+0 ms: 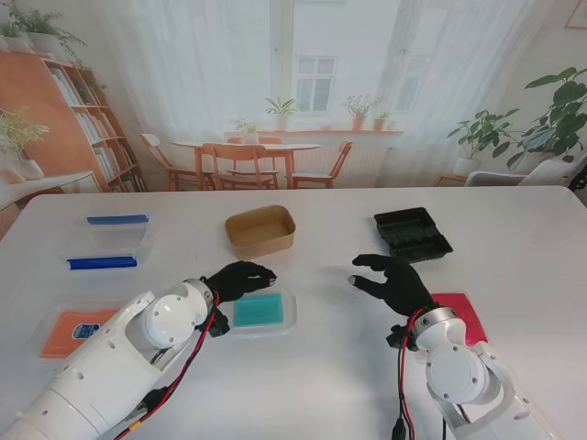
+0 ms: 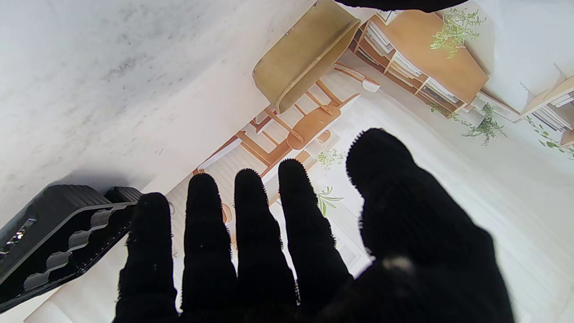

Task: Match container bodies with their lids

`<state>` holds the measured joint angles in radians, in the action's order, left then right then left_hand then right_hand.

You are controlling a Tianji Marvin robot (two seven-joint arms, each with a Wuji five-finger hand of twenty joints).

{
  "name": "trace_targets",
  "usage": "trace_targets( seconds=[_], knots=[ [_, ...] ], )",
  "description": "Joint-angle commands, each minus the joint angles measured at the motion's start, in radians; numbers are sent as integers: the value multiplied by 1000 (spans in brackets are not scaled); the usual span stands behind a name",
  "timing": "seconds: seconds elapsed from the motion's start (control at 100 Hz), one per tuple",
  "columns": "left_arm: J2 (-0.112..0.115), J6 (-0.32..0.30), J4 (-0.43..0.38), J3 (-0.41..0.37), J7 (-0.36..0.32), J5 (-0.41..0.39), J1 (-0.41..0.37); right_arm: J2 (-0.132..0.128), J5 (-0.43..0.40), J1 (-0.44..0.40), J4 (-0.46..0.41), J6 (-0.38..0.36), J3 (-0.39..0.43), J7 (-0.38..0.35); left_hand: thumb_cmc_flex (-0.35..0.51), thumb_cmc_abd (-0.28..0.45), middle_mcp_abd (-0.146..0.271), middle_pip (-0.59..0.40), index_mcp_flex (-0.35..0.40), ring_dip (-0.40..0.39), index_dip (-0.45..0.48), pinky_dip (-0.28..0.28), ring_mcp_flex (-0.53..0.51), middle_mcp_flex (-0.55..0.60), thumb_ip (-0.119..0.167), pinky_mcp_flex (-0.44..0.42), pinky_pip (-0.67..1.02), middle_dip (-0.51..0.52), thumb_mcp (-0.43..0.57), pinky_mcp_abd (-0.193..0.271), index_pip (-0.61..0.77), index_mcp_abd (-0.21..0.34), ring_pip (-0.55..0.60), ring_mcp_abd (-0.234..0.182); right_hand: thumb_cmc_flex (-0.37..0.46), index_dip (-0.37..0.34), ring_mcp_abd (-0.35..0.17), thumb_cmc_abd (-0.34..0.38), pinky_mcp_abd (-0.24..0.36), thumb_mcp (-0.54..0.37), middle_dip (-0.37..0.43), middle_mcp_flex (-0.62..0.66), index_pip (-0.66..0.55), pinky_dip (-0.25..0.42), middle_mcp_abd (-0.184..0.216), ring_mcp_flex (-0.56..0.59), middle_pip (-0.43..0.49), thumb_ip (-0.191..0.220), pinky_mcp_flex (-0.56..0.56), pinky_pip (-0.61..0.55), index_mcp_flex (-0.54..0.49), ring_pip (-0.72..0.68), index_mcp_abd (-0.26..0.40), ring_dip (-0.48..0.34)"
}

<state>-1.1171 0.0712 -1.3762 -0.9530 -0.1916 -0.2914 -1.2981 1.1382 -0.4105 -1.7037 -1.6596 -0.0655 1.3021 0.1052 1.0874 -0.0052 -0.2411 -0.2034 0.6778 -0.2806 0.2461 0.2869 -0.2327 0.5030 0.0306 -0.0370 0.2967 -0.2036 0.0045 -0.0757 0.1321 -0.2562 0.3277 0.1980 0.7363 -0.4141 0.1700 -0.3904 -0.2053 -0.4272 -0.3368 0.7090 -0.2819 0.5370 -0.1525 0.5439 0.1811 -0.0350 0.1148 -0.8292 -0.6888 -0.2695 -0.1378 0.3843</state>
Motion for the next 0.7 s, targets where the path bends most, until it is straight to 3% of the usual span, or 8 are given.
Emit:
trace_targets(
  seconds=[0.0, 0.25, 0.37, 0.43, 0.5, 0.6, 0.69],
  knots=[
    [-1, 1, 14, 8, -10, -9, 11, 3, 0, -4, -5, 2, 2, -12, 43, 45, 42, 16, -16, 5, -13, 34, 38, -27, -27, -15, -47, 13, -11, 44, -13, 21, -21, -36, -5, 10, -27, 27, 41, 17, 11, -3, -3, -18, 11, -20, -10, 25, 1, 4, 5, 5, 5, -13],
    [-1, 16, 49, 36, -23, -18, 38, 3, 1, -3, -3, 3, 3, -14, 25, 70, 81, 24, -71, 14, -28, 62, 88, -92, -26, -23, -176, 14, -16, 56, -35, 42, -64, -78, -5, 11, -25, 27, 41, 17, 11, -2, -5, -23, 10, -20, -11, 25, 1, 1, 4, 5, 5, -13],
    [-1, 21, 56, 42, -30, -9, 41, 3, 1, -5, -4, 5, 3, -14, 17, 78, 80, 20, -88, 13, -37, 70, 105, -108, -26, -17, -185, 13, -19, 36, -38, 48, -75, -60, -5, 11, -26, 26, 40, 17, 10, 0, -5, -26, 8, -20, -11, 25, 0, -1, 2, 5, 4, -14],
    [-1, 23, 57, 42, -33, -5, 38, 3, 0, -5, -4, 5, 4, -14, 12, 78, 74, 13, -89, 2, -44, 148, 99, -101, -25, -19, -152, 12, -18, 20, -26, 53, -71, -43, -5, 11, -26, 27, 40, 17, 10, 0, -6, -27, 7, -19, -12, 25, 1, -1, 2, 5, 5, -14],
    [-1, 25, 58, 41, -36, 5, 33, 3, 0, -5, -4, 4, 5, -13, 9, 77, 69, 7, -86, -5, -37, 191, 88, -92, -25, -4, -121, 8, -17, 11, -15, 57, -60, -36, -5, 12, -25, 27, 40, 17, 10, 1, -5, -28, 8, -20, -12, 25, 0, -1, 2, 6, 6, -14],
    [1, 23, 53, 35, -44, 16, 20, 3, 0, -4, -2, 0, 5, -12, 12, 70, 59, -5, -73, -15, -16, 232, 65, -72, -23, -8, -62, 1, -15, 11, 2, 54, -43, -29, -5, 12, -27, 28, 40, 17, 9, 2, -6, -29, 8, -20, -11, 25, 1, -3, 2, 6, 6, -14],
    [5, 16, 42, 25, -54, 24, 2, 3, 2, -3, 0, -3, 5, -11, 13, 67, 56, -10, -65, -21, -3, 236, 50, -59, -23, -9, -16, -3, -14, 5, 5, 54, -34, -24, -5, 12, -27, 28, 40, 17, 9, 1, -6, -30, 7, -20, -12, 25, 0, -3, 3, 6, 5, -14]
  ],
)
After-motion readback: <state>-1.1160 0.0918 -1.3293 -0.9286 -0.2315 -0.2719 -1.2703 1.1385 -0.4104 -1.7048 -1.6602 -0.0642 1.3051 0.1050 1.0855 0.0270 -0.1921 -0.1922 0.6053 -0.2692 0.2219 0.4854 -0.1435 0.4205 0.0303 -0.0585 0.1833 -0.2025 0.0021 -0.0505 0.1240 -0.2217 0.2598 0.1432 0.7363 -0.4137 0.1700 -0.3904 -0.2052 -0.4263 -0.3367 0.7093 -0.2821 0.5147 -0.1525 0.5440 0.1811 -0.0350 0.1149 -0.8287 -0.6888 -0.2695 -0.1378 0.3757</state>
